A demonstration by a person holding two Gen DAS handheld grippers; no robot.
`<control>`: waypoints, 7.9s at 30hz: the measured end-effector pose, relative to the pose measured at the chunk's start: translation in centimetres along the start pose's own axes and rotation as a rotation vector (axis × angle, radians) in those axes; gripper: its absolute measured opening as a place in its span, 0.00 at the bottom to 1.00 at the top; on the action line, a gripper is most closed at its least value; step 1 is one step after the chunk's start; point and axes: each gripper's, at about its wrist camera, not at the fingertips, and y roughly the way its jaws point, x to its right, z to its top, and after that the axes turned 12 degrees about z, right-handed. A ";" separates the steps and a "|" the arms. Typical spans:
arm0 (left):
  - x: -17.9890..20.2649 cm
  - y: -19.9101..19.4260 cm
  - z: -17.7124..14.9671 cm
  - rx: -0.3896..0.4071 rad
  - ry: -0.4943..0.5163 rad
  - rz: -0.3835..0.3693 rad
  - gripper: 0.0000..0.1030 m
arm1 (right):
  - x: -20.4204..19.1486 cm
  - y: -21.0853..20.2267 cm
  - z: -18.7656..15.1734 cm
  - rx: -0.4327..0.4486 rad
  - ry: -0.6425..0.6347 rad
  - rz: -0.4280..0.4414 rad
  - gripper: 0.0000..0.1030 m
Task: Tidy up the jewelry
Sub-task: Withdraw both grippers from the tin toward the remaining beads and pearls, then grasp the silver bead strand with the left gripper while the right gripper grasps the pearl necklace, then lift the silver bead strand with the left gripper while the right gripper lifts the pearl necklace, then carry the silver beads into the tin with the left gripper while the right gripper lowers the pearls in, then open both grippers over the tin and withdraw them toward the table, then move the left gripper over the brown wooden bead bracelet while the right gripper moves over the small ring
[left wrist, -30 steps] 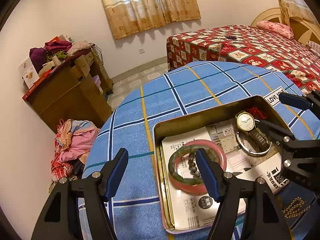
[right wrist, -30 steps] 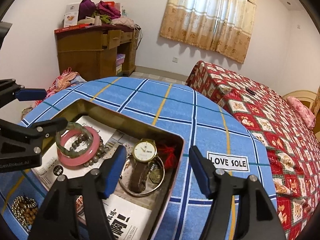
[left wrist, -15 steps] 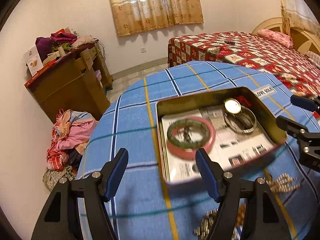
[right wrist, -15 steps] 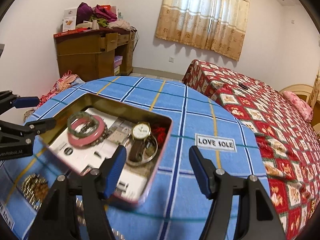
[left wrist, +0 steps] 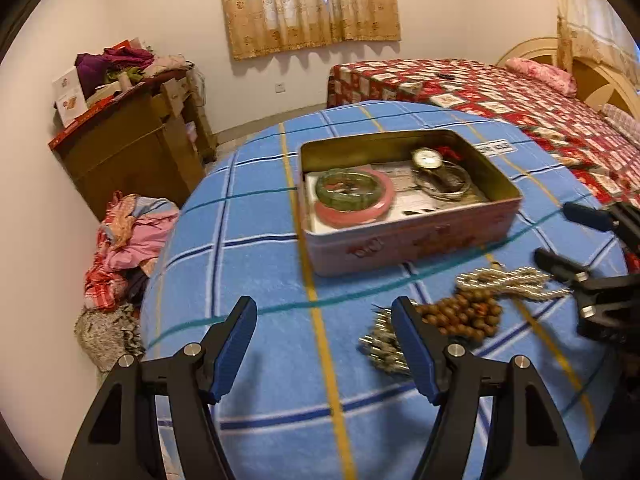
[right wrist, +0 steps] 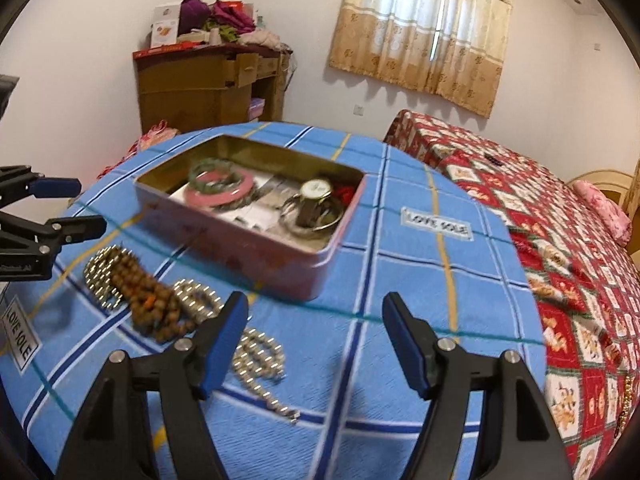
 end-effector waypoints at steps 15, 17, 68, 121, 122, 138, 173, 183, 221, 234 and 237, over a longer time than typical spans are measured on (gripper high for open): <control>2.0 2.3 -1.7 -0.059 0.051 -0.006 0.68 | -0.8 1.8 -1.2 -0.072 -0.016 0.053 0.67; 1.6 2.5 -2.0 -0.063 0.034 -0.018 0.68 | -0.6 1.7 -1.2 -0.074 -0.006 0.070 0.57; -2.1 -0.7 0.4 0.028 -0.009 -0.027 0.10 | -2.3 -1.3 -1.1 0.042 -0.046 0.137 0.14; -2.2 -1.8 2.5 0.072 0.003 -0.070 0.10 | 1.2 1.2 -2.3 -0.139 -0.019 0.233 0.56; -2.2 -1.8 2.5 0.071 0.003 -0.070 0.10 | 1.5 1.1 -2.2 -0.135 -0.005 0.239 0.32; -2.4 -2.3 3.4 0.094 -0.003 -0.062 0.10 | 0.1 -2.1 -0.2 -0.005 -0.047 0.199 0.08; -0.4 3.4 11.7 0.111 0.066 0.002 0.10 | 3.3 2.1 8.7 0.102 0.026 0.121 0.08; 0.1 6.1 11.3 0.064 0.067 0.023 0.11 | 4.0 4.6 7.6 0.039 0.056 0.107 0.10; 2.3 1.5 3.6 0.000 -0.019 -0.014 0.63 | 2.6 0.6 1.2 0.008 0.126 0.023 0.63; 6.4 2.0 2.1 -0.037 0.053 -0.037 0.63 | 3.3 0.7 -0.2 0.005 0.179 -0.010 0.68; 6.8 2.6 1.6 -0.044 0.076 -0.019 0.63 | 3.3 0.8 -0.4 -0.003 0.181 -0.010 0.68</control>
